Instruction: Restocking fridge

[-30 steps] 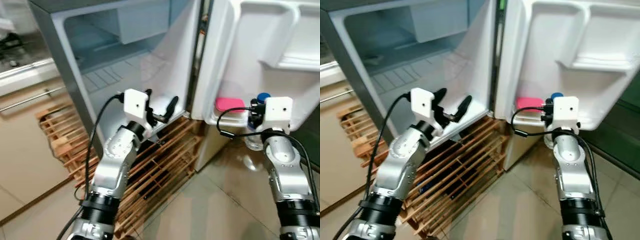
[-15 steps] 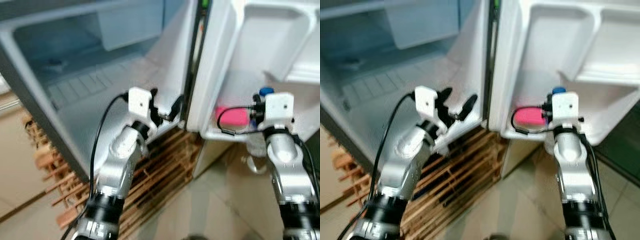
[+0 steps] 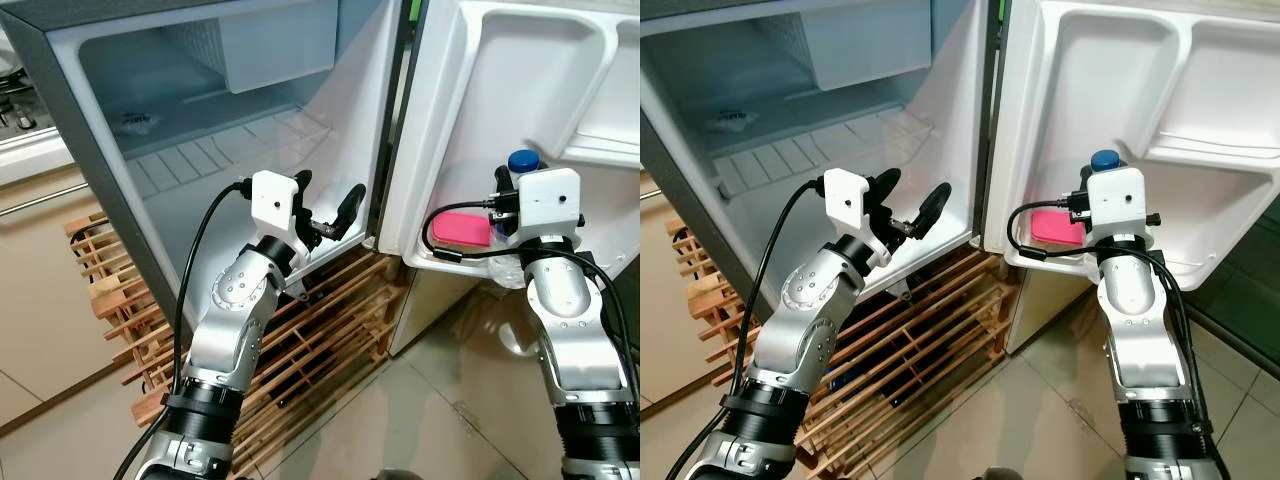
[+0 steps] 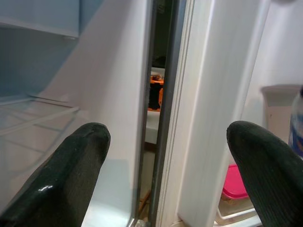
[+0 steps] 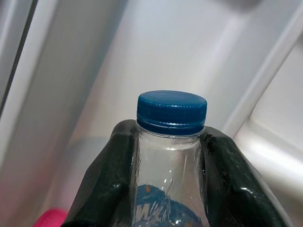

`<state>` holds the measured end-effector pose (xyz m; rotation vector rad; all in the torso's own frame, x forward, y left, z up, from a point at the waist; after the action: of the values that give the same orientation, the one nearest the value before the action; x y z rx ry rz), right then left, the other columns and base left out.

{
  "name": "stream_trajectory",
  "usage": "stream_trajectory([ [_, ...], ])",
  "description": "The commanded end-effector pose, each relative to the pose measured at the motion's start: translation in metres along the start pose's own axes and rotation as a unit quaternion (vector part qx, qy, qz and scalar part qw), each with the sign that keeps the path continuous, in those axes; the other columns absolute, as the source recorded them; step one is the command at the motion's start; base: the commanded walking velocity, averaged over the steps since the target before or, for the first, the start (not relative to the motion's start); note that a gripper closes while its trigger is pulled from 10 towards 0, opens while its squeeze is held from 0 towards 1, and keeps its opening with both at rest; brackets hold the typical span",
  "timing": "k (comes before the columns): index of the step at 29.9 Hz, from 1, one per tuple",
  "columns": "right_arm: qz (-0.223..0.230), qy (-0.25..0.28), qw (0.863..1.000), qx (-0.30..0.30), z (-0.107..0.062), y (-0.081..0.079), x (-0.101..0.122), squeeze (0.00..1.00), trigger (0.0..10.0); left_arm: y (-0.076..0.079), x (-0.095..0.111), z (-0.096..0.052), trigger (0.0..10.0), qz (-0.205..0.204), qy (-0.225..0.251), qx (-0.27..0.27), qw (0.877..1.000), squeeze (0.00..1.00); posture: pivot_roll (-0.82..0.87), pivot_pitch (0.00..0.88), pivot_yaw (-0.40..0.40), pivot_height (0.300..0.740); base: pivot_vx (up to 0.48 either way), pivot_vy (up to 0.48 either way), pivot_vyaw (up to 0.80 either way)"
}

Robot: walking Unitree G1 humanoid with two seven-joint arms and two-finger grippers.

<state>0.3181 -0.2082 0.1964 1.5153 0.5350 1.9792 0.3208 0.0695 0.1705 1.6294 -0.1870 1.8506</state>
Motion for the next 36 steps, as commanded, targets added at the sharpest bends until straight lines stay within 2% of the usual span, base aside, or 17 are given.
stream_trajectory([
  [1, -0.036, 0.062, 0.997, 0.007, 0.008, 0.003, 0.021, 0.0, 10.0, 0.001, 0.004, 0.001, 10.0, 0.004, 0.004, -0.003, 1.0, 0.0, -0.16, 0.037, 0.016, 0.728, 0.0, 0.0, 0.0],
  [4, -0.085, 0.093, 0.992, 0.027, 0.013, 0.0, 0.023, 0.0, 10.0, 0.0, 0.006, -0.001, 10.0, 0.004, 0.007, 0.001, 1.0, 0.0, -0.15, 0.048, 0.016, 0.728, 0.0, 0.0, 0.0],
  [6, -0.101, 0.1, 0.989, 0.034, 0.016, 0.0, 0.02, 0.0, 10.0, -0.001, 0.007, -0.002, 10.0, 0.005, 0.01, 0.006, 1.0, 0.0, -0.14, 0.059, 0.012, 0.728, 0.0, 0.0, 0.0],
  [13, -0.123, 0.12, 0.984, 0.043, 0.022, 0.0, 0.013, 0.0, 10.0, -0.003, 0.01, -0.004, 10.0, 0.006, 0.017, 0.015, 1.0, 0.0, -0.12, 0.067, 0.009, 0.728, 0.0, 0.0, 0.0],
  [17, -0.128, 0.112, 0.984, 0.047, 0.026, -0.003, -0.003, 0.0, 10.0, -0.003, 0.015, -0.004, 10.0, 0.014, 0.026, 0.019, 0.999, 0.0, -0.09, 0.07, 0.011, 0.728, 0.0, 0.0, 0.0],
  [24, -0.066, 0.066, 0.996, 0.006, 0.031, 0.007, -0.017, 0.0, 10.0, -0.005, 0.017, -0.006, 10.0, 0.019, 0.026, 0.019, 0.999, 0.0, -0.09, 0.059, 0.02, 0.728, 0.0, 0.0, 0.0],
  [26, -0.02, 0.039, 0.999, -0.015, 0.034, 0.015, -0.026, 0.0, 10.0, -0.003, 0.016, -0.005, 10.0, 0.019, 0.024, 0.015, 0.999, 0.0, -0.1, 0.048, 0.025, 0.728, 0.0, 0.0, 0.0],
  [27, -0.02, 0.039, 0.999, -0.015, 0.034, 0.015, -0.026, 0.0, 10.0, -0.003, 0.016, -0.005, 10.0, 0.019, 0.024, 0.015, 0.999, 0.0, -0.1, 0.048, 0.025, 0.728, 0.0, 0.0, 0.0],
  [29, 0.012, 0.014, 0.999, -0.035, 0.034, 0.022, -0.036, 0.0, 10.0, -0.002, 0.016, -0.003, 10.0, 0.02, 0.024, 0.01, 0.999, 0.0, -0.11, 0.043, 0.027, 0.728, 0.0, 0.0, 0.0],
  [32, 0.026, -0.001, 0.999, -0.044, 0.032, 0.025, -0.044, 0.0, 10.0, -0.002, 0.016, -0.002, 10.0, 0.02, 0.023, 0.008, 0.999, 0.0, -0.11, 0.04, 0.029, 0.728, 0.0, 0.0, 0.0],
  [36, 0.068, -0.036, 0.996, -0.049, 0.027, 0.025, -0.057, 0.0, 10.0, -0.001, 0.015, -0.001, 10.0, 0.019, 0.021, 0.004, 1.0, 0.0, -0.12, 0.038, 0.03, 0.728, 0.0, 0.0, 0.0],
])
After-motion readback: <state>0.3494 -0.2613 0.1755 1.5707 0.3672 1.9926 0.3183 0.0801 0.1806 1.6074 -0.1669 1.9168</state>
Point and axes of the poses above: a point about 5 cm out from each wrist's last joint towards the gripper, its own z axis pointing out of the wrist towards the gripper, its own x axis along the axis of the wrist's last joint, y = z × x, the point moved 1 cm from there along z, pointing out of the wrist towards the gripper, and after that the axes turned 13 degrees about -z, right-handed, at the moved point
